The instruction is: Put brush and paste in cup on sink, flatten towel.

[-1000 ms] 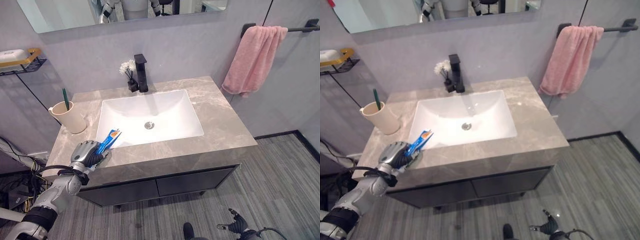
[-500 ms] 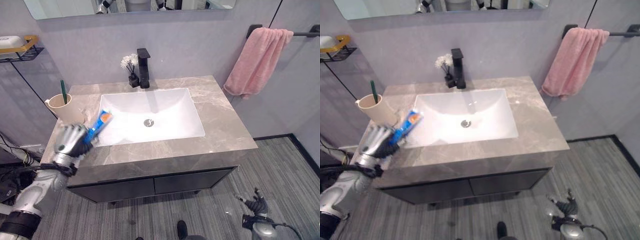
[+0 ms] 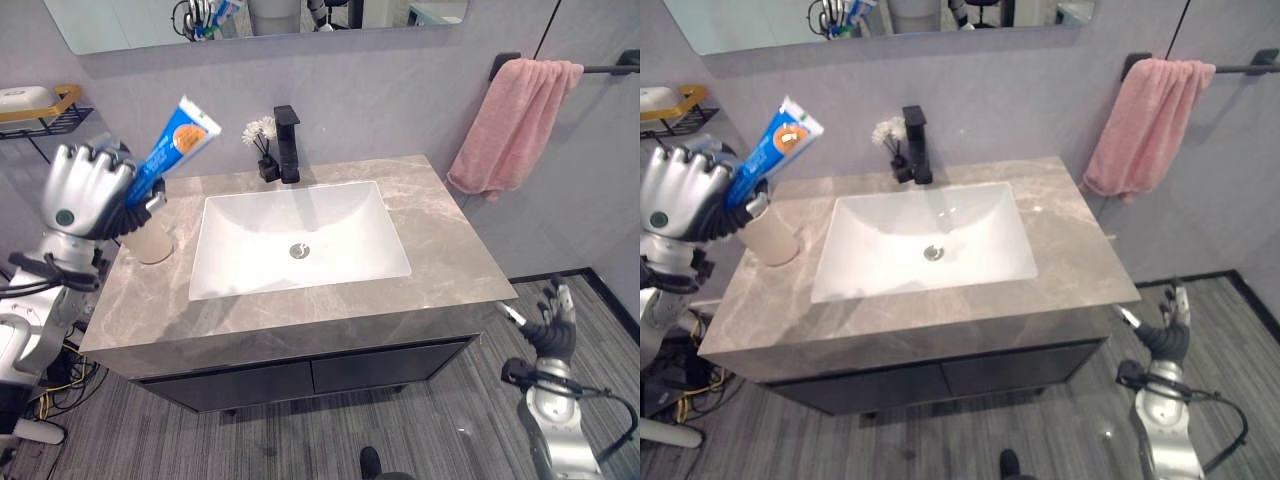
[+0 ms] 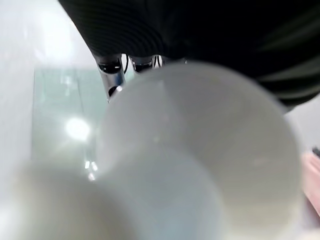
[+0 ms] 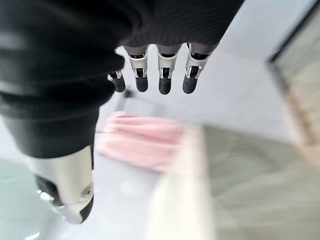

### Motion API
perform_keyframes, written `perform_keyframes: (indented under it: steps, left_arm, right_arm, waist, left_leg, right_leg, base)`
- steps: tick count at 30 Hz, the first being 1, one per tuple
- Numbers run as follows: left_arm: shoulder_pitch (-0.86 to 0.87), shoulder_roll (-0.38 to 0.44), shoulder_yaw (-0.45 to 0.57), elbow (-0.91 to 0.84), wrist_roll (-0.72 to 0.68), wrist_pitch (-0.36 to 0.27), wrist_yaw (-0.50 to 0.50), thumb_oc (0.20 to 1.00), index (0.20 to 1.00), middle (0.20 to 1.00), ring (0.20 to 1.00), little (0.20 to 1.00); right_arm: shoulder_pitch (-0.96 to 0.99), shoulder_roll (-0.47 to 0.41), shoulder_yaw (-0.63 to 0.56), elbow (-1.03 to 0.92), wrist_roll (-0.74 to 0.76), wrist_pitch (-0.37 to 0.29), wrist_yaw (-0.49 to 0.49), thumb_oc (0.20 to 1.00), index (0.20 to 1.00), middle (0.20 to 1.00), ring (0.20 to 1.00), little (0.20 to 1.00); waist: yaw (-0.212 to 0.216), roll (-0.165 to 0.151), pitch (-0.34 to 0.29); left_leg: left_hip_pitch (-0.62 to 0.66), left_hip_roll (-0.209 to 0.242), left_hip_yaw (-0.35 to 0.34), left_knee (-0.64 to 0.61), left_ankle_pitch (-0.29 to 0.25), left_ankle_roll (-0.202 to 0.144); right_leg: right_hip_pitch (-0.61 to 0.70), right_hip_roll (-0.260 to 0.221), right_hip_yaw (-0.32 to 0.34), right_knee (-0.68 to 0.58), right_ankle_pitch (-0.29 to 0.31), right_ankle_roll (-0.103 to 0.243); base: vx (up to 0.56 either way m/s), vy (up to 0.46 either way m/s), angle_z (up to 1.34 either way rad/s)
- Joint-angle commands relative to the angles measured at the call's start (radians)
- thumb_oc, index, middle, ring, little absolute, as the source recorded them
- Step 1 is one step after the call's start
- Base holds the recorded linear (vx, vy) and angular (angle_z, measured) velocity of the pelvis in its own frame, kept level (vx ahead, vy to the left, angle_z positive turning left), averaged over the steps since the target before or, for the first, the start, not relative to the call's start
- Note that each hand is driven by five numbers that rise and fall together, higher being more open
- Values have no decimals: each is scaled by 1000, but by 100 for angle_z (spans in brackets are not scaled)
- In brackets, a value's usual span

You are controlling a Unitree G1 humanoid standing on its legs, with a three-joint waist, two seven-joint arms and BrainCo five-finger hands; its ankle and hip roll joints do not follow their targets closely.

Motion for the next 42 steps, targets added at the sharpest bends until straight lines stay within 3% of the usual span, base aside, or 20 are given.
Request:
perform_keyframes:
  steps: [1, 3, 4, 6, 7, 8, 9, 12, 19, 22, 28, 42]
  left_arm:
    - [-235, 114, -92, 14, -20, 25, 52, 200, 200, 200, 200, 200]
    - [-310, 113, -158, 24, -35, 23, 45, 200, 200, 200, 200, 200]
    - [-388, 105, -223, 41, -51, 24, 40, 200, 200, 200, 200, 200]
    - [-428, 105, -256, 57, -59, 28, 44, 200, 200, 200, 200, 200]
    - [-483, 94, -295, 52, -71, 35, 41, 200, 200, 200, 200, 200]
    - [-489, 95, -300, 54, -72, 36, 42, 200, 200, 200, 200, 200]
    - [-537, 82, -335, 47, -84, 42, 38, 200, 200, 200, 200, 200]
    - [-614, 91, -392, 45, -97, 46, 41, 200, 200, 200, 200, 200]
    - [-697, 114, -454, 26, -99, 57, 47, 200, 200, 200, 200, 200]
    - [-743, 142, -506, 28, -106, 55, 47, 200, 200, 200, 200, 200]
    - [-780, 172, -574, 67, -116, 61, 51, 200, 200, 200, 200, 200]
    - [-865, 146, -724, 150, -123, 60, 38, 200, 200, 200, 200, 200]
  right_arm:
    - [-166, -92, 67, -92, 111, -111, 67, 1000, 1000, 1000, 1000, 1000]
    - [-252, -96, 130, -85, 196, -119, 97, 1000, 1000, 1000, 1000, 1000]
    - [-339, -61, 193, -70, 351, -142, 125, 1000, 1000, 1000, 1000, 1000]
    - [-367, -44, 210, -62, 412, -146, 144, 1000, 1000, 1000, 1000, 1000]
    - [-432, 13, 262, -81, 579, -171, 184, 1000, 1000, 1000, 1000, 1000]
    - [-433, 14, 260, -79, 582, -172, 187, 1000, 1000, 1000, 1000, 1000]
    - [-496, 69, 315, -95, 707, -184, 207, 1000, 1000, 1000, 1000, 1000]
    - [-570, 84, 362, -120, 768, -185, 230, 1000, 1000, 1000, 1000, 1000]
    - [-650, 101, 435, -164, 876, -180, 292, 1000, 1000, 1000, 1000, 1000]
    - [-728, 52, 523, -153, 883, -139, 330, 1000, 1000, 1000, 1000, 1000]
    - [-872, 39, 651, -129, 883, -100, 374, 1000, 1000, 1000, 1000, 1000]
    - [-1013, 108, 713, -13, 903, -108, 359, 1000, 1000, 1000, 1000, 1000]
  waist:
    - [-22, -5, -71]
    - [-15, -3, -76]
    - [-7, 0, -80]
    - [-1, -7, -78]
    - [9, -6, -82]
    - [10, -8, -81]
    - [20, -6, -85]
    - [30, -9, -87]
    - [40, -13, -93]
    - [47, -17, -98]
    - [54, -20, -98]
    - [72, -39, -85]
  left_leg:
    - [3, -15, 18, 7, 2, -12]
    - [8, -14, 17, 7, 1, -10]
    - [16, -14, 17, 7, -2, -9]
    - [14, -16, 18, 7, 2, -8]
    - [18, -17, 19, 7, 1, -7]
    - [18, -17, 19, 7, 1, -7]
    - [22, -18, 18, 7, 2, -7]
    - [24, -17, 19, 7, 3, -8]
    - [27, -15, 16, 7, 5, -9]
    - [33, -12, 17, 7, -4, -10]
    - [36, -10, 20, 7, -4, -11]
    - [34, -13, 14, 7, 3, -4]
  right_leg:
    - [50, -68, 8, 4, -16, 74]
    - [54, -68, 7, 5, -17, 74]
    - [62, -67, 8, 7, -22, 74]
    - [61, -69, 7, 6, -18, 73]
    - [67, -69, 6, 5, -20, 72]
    - [67, -69, 6, 5, -20, 72]
    - [72, -69, 5, 5, -23, 69]
    - [76, -69, 4, 6, -24, 67]
    - [81, -69, -2, 6, -28, 65]
    - [88, -67, -5, 4, -36, 64]
    - [90, -64, -6, 5, -38, 62]
    - [88, -63, -10, 12, -36, 61]
  base:
    - [39, 3, 0]
    - [0, 0, 0]
    - [-35, 2, 1]
    - [-3, 2, 2]
    - [0, 0, 0]
    - [0, 0, 0]
    - [0, 0, 0]
    - [0, 0, 0]
    - [2, -1, 0]
    - [29, -6, 2]
    - [3, 1, 0]
    - [7, 4, 1]
